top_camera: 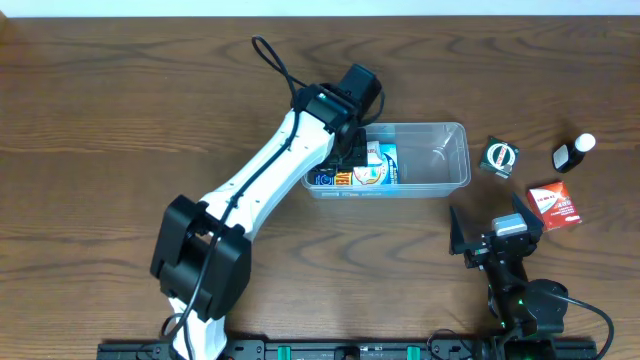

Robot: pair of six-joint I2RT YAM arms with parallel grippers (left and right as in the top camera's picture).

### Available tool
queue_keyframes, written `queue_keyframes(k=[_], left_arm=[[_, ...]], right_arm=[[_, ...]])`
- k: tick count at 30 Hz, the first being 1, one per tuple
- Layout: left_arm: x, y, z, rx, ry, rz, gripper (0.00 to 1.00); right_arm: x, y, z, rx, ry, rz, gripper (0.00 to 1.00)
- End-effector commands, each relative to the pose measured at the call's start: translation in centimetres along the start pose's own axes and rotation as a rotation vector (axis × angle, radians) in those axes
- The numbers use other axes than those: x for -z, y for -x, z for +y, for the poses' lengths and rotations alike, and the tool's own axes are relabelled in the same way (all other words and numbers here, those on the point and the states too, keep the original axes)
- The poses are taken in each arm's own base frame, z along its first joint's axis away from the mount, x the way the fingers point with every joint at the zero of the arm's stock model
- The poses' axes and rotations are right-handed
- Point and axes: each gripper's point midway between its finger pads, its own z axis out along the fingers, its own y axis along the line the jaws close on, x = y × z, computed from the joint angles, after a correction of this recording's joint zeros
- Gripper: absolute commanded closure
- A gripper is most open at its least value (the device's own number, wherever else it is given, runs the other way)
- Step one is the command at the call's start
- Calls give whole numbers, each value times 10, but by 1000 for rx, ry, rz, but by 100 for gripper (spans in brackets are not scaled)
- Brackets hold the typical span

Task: Pack container

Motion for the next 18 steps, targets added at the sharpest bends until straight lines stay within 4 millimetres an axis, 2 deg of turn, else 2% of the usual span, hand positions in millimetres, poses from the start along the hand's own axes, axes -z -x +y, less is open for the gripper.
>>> queue_keyframes(k=[1, 4, 12, 18], left_arm=[[-24, -5, 6, -7, 38, 56, 94], [-31, -7, 8, -6, 48, 72, 94], [-33, -15, 4, -7, 30, 109, 94], [-41, -12, 4, -9, 24, 90, 94]], right_arm=[[0, -1, 2, -8, 7, 2, 1], [0, -1, 2, -8, 7, 2, 1], [0, -1, 2, -8, 7, 2, 1], [0, -1, 2, -7, 8, 2, 1]])
